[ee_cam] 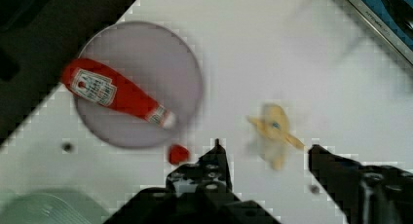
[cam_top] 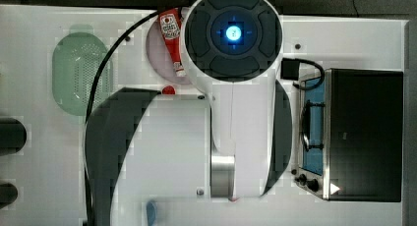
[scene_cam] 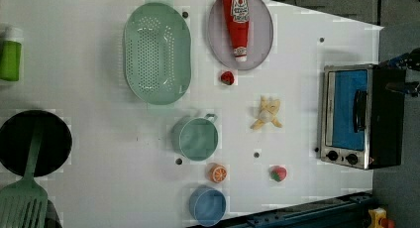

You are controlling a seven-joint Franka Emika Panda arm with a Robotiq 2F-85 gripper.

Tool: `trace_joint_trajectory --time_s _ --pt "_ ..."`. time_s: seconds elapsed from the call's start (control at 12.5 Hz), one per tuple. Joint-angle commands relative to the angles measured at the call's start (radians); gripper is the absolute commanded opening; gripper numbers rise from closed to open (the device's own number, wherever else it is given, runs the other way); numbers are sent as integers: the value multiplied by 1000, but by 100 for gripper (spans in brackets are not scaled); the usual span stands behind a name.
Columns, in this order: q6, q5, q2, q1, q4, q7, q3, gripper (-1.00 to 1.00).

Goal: Pick banana from table and place on oven.

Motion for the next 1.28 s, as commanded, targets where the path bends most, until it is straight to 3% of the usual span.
trace_joint_trajectory --time_s 0.08,0.24,0.64,1.28 --pt "-184 6 -365 -31 -187 35 -16 60" --pt "-185 6 -365 -31 -187 35 -15 100" --pt "-159 6 -325 -31 -231 35 -15 100" --pt "208 6 -102 -31 -444 35 -15 100"
